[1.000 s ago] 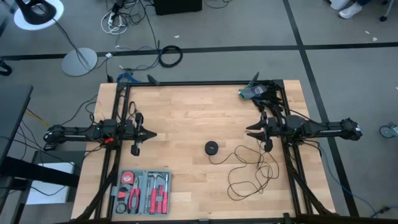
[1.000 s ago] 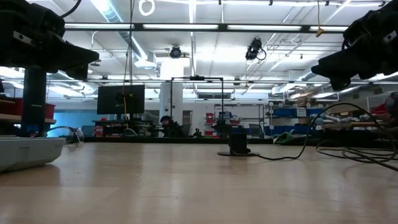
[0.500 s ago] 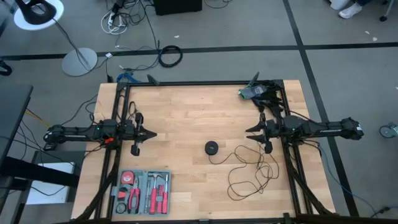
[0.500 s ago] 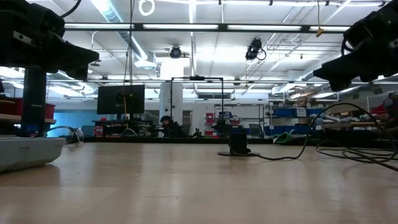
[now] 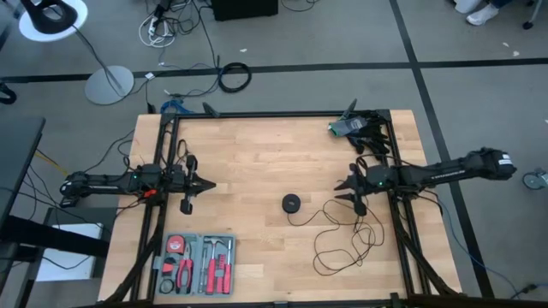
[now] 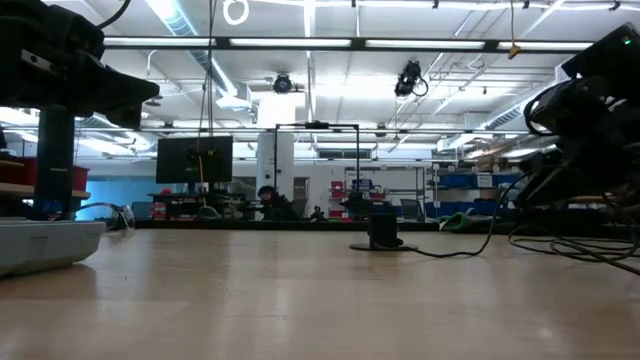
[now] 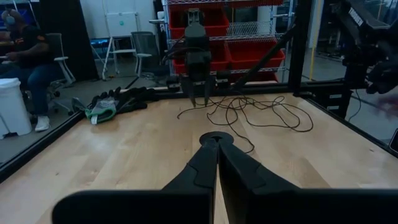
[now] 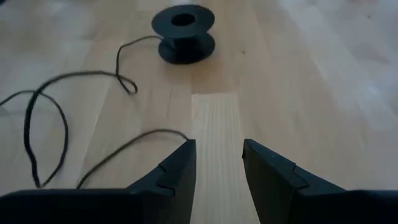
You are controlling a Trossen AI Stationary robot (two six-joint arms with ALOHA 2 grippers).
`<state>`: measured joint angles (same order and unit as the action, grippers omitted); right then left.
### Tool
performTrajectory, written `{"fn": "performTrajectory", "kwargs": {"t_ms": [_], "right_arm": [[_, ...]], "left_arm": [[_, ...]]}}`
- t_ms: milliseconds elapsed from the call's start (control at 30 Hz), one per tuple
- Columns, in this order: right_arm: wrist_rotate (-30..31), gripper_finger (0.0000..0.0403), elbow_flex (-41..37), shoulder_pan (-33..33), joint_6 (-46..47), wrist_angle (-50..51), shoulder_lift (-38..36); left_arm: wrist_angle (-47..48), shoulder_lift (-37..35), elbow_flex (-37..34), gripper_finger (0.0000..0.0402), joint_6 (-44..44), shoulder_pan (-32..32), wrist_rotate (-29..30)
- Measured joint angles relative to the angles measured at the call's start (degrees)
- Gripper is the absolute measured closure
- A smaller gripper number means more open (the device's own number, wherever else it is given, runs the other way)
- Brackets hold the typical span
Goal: Coil cords
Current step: Return to Home Position
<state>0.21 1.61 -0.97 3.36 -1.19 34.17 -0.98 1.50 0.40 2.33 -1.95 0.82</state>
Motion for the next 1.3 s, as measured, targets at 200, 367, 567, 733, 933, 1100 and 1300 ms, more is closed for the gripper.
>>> {"fn": "performTrajectory", "kwargs": {"t_ms": [200,367,567,733,933,1100,1300], "right_arm": [[0.0,0.027,0.1,0.0,0.0,-3.3,4.9],[0.0,0.0268,0.1,0.0,0.0,-3.4,6.1],[0.0,0.0268,0.1,0.0,0.0,-3.4,6.1],[0.0,0.0269,0.1,0.0,0.0,-3.4,6.1],[0.0,0.0268,0.1,0.0,0.0,-3.4,6.1],[0.0,0.0269,0.1,0.0,0.0,-3.5,6.1],[-0.1,0.0268,0.1,0.0,0.0,-3.5,6.1]], "left_arm": [[0.0,0.0,0.0,0.038,0.0,0.0,0.0],[0.0,0.0,0.0,0.0381,0.0,0.0,0.0],[-1.0,0.0,0.0,0.0381,0.0,0.0,0.0],[-1.0,0.0,0.0,0.0381,0.0,0.0,0.0],[-1.0,0.0,0.0,0.0381,0.0,0.0,0.0],[-0.9,0.0,0.0,0.0381,0.0,0.0,0.0],[-0.9,0.0,0.0,0.0381,0.0,0.0,0.0]]}}
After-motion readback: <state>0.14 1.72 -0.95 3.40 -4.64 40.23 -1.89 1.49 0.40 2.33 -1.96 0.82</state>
